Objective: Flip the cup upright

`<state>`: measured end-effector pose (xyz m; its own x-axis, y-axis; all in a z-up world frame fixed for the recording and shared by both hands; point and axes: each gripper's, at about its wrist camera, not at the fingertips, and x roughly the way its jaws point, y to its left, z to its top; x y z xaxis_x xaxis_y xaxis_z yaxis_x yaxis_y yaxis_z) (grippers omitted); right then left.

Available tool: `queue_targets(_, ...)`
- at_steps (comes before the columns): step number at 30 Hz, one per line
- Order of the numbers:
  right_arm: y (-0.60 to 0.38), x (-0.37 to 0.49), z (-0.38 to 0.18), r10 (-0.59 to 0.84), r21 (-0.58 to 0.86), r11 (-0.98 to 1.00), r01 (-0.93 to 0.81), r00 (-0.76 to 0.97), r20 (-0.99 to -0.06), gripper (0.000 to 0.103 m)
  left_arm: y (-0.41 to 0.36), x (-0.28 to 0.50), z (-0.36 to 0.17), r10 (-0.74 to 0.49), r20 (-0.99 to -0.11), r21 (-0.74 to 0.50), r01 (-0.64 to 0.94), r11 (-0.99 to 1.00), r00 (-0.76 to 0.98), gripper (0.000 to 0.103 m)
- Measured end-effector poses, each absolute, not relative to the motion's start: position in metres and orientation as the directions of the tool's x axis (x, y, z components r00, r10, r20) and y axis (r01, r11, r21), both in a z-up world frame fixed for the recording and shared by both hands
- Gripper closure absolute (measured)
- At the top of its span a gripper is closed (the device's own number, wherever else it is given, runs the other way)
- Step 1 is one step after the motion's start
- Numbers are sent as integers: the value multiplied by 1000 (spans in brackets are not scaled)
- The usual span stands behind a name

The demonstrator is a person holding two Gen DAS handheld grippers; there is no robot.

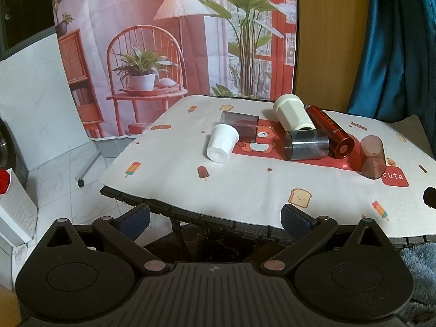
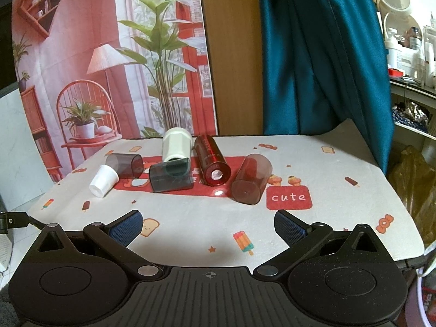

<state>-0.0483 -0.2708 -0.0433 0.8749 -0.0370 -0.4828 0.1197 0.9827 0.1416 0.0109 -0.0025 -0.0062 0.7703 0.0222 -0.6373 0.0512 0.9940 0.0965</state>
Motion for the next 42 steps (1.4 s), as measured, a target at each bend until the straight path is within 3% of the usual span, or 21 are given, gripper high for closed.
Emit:
queue_targets(23, -278, -14, -64, -7, 179, 975, 133, 821, -571, 0, 1, 28, -25, 23, -677, 46, 11, 999, 736, 0)
queue_targets(33, -280, 32, -79, 4, 203, 972, 121, 850, -527, 0, -3, 52, -37, 47, -694, 79, 11, 997, 718, 0)
queue_targets(42, -298, 46, -112, -20, 217, 963, 157, 851, -525, 0, -14, 97, -59, 13, -760, 59, 50, 997, 649, 0)
